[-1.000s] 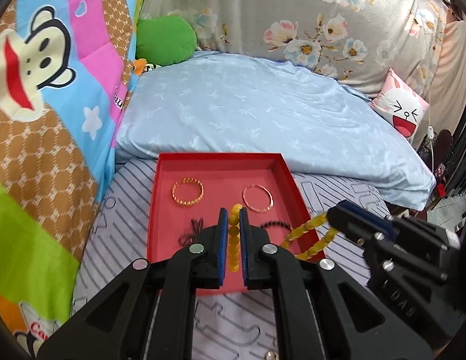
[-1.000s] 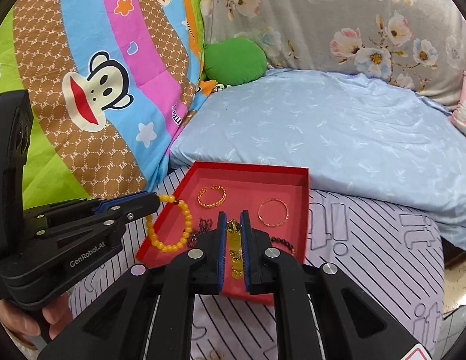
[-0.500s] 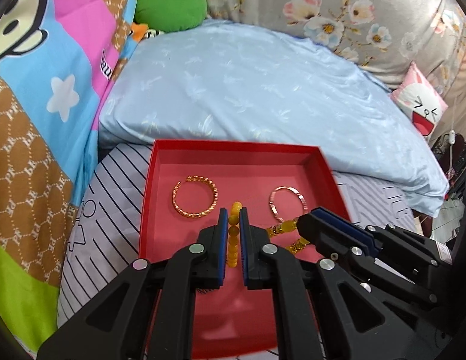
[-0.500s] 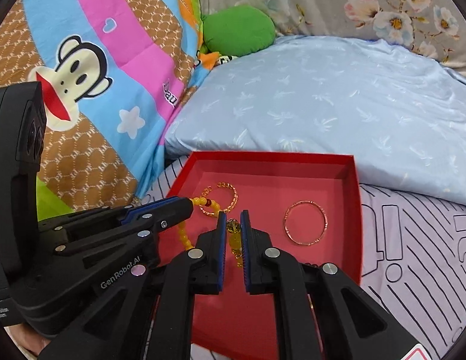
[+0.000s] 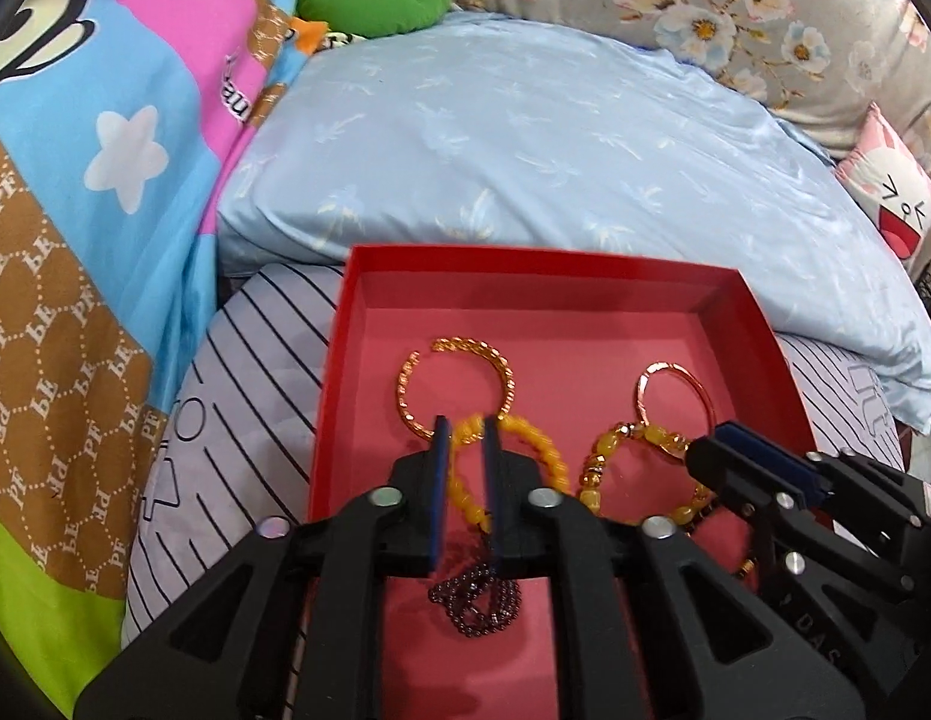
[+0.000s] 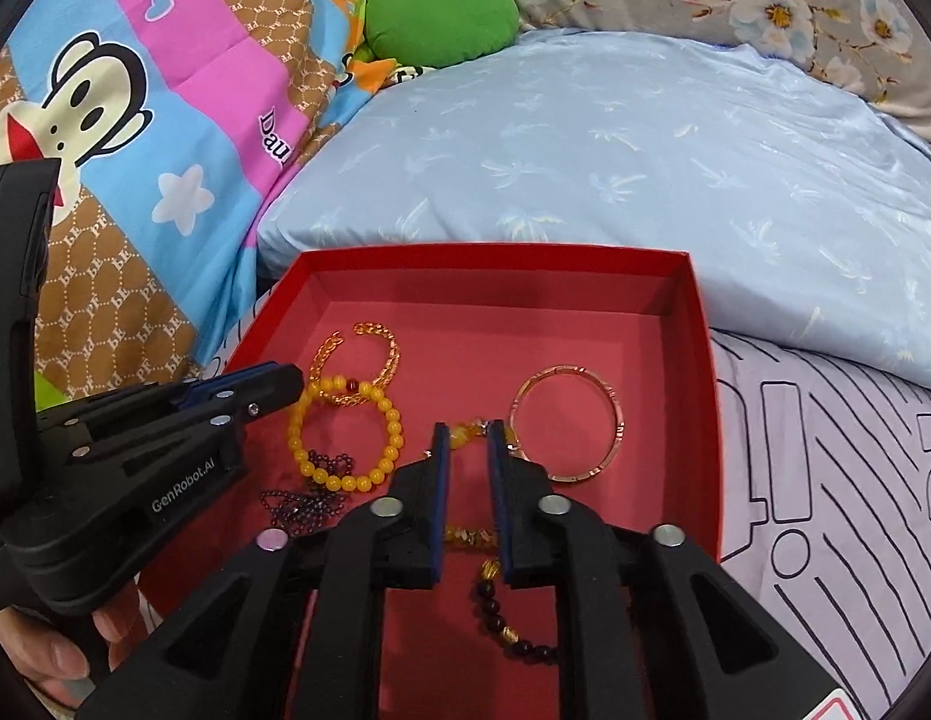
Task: Organize jewelry
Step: 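Lower both yellow bracelets into the red tray and open both tools, then withdraw both tools toward the dark red bead bracelet and rings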
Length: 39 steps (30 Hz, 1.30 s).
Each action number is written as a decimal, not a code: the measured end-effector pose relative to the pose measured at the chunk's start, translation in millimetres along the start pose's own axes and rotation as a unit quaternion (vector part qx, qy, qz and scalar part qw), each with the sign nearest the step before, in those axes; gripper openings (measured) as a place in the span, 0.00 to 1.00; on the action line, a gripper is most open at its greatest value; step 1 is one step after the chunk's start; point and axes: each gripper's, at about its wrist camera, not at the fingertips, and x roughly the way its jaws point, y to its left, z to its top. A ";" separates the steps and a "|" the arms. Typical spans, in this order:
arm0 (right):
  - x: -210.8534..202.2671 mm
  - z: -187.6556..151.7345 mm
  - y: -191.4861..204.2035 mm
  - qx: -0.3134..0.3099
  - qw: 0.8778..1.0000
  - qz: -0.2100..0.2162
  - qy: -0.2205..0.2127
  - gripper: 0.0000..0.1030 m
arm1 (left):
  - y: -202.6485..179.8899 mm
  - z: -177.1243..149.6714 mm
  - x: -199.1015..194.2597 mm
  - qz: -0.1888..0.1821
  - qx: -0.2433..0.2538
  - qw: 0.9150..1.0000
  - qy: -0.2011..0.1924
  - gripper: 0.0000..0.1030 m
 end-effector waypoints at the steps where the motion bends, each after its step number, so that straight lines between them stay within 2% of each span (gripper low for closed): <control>1: -3.2 -0.5 0.5 -0.001 1.000 -0.003 -0.006 0.31 | 1.6 0.4 -1.4 0.009 -0.005 1.000 -0.003 0.34; 4: -9.7 -0.5 1.6 -0.004 1.000 -0.005 -0.013 0.35 | 1.2 -0.3 -7.3 0.018 -0.003 1.000 -0.016 0.36; 21: -57.3 -17.1 11.3 -0.013 0.999 -0.003 -0.031 0.35 | -10.1 -15.6 -58.2 0.030 0.016 0.998 -0.047 0.36; 39: -130.9 -73.9 23.2 -0.015 0.999 0.004 -0.045 0.35 | -21.9 -66.7 -118.4 0.030 0.016 0.998 -0.054 0.36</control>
